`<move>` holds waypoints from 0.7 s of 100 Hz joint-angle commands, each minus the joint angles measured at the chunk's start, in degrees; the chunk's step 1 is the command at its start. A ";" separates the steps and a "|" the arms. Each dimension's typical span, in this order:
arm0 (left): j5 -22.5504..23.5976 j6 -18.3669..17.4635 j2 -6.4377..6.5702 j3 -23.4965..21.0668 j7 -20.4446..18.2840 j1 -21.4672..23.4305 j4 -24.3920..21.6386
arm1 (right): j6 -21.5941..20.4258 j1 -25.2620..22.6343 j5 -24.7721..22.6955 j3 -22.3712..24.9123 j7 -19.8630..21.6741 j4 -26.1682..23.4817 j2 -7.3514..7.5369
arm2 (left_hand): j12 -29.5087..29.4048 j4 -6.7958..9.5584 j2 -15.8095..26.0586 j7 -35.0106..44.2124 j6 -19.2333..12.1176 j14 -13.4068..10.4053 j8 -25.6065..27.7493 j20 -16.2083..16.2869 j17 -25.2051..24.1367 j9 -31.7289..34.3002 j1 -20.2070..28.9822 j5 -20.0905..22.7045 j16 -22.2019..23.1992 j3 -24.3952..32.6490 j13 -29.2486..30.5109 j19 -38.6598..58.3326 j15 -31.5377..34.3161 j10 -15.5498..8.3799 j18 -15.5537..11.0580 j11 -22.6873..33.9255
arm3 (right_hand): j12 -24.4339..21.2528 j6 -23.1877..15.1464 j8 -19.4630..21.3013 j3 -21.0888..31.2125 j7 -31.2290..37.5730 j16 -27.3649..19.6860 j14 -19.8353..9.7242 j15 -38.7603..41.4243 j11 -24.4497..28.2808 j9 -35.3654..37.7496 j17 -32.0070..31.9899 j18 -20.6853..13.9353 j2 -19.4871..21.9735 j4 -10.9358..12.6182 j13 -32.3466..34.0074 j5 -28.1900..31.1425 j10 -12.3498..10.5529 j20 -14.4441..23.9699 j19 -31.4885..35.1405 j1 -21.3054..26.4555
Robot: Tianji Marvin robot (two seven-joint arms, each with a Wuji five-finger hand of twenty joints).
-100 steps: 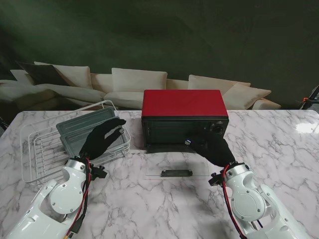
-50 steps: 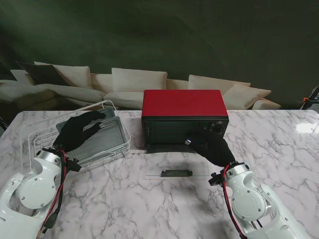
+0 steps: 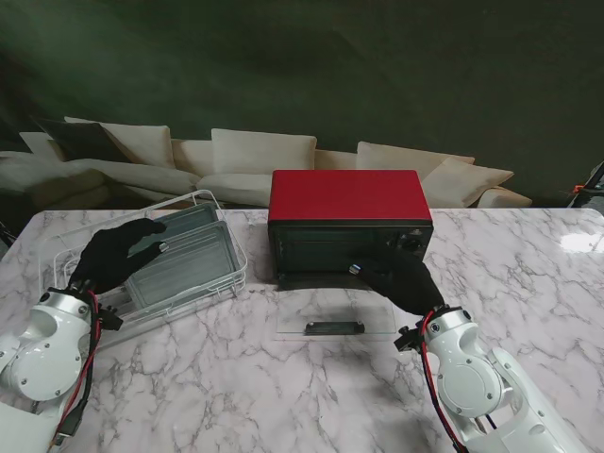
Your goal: Slide the trays into the oven
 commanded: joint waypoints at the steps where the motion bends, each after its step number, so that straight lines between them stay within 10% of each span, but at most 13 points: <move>1: -1.11 0.26 0.49 -0.17 -0.91 0.39 1.45 | 0.36 0.03 -0.05 -0.11 0.11 0.31 -0.05 | 0.56 -0.46 -1.32 -1.43 1.16 0.02 0.26 1.73 0.00 0.90 1.96 -0.67 0.65 -1.33 0.43 2.04 0.45 -0.38 -0.03 -0.40 | 0.53 -1.36 0.64 0.39 1.00 0.37 -0.63 0.75 1.36 0.69 0.00 -1.33 0.24 -0.65 0.87 0.01 0.13 0.64 0.05 1.22; 70: 1.84 4.66 1.43 2.44 -4.24 -2.13 5.16 | 1.04 0.50 0.25 -0.62 0.73 0.54 0.02 | -2.73 0.31 -5.48 -5.70 4.22 0.72 -3.29 0.66 1.61 -1.41 4.08 -6.61 0.51 -0.73 0.82 6.00 2.05 1.43 -1.73 -1.01 | 1.40 -1.10 0.99 0.59 1.18 1.39 -0.06 1.91 3.34 1.01 0.28 -1.21 0.32 -0.70 1.45 0.03 0.74 1.74 1.14 1.08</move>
